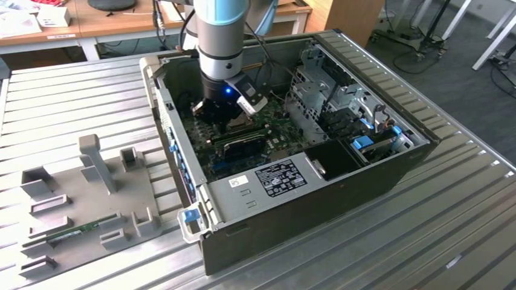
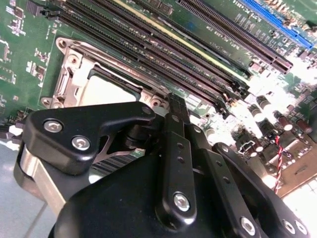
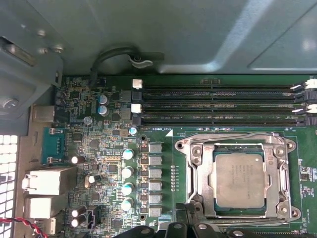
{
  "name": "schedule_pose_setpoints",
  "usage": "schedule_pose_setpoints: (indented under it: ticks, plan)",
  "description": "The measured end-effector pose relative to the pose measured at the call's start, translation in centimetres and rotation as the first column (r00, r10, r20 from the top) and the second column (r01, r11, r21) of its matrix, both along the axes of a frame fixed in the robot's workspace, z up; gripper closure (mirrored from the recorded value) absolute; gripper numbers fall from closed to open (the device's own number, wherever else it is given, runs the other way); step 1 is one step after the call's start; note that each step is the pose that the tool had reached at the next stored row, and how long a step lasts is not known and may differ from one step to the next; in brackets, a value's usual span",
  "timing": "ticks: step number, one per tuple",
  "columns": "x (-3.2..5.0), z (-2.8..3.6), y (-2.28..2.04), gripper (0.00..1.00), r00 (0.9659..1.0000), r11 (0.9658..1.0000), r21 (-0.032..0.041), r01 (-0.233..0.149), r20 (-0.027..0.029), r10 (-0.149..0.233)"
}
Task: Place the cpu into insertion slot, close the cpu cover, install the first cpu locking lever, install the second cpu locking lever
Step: 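Install the second cpu locking lever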
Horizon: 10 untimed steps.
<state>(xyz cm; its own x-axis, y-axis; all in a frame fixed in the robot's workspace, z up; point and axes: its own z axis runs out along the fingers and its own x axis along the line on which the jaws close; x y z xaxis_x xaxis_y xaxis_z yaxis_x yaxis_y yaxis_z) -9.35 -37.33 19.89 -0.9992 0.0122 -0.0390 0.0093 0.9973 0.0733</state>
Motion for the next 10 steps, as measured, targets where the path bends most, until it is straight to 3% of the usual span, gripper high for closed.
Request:
schedule_pose_setpoints:
  ticks: [10]
  plan:
    - [-0.25, -0.08, 0.00, 0.90, 1.0000, 1.0000, 0.0002, 0.000, 0.0013, 0.000]
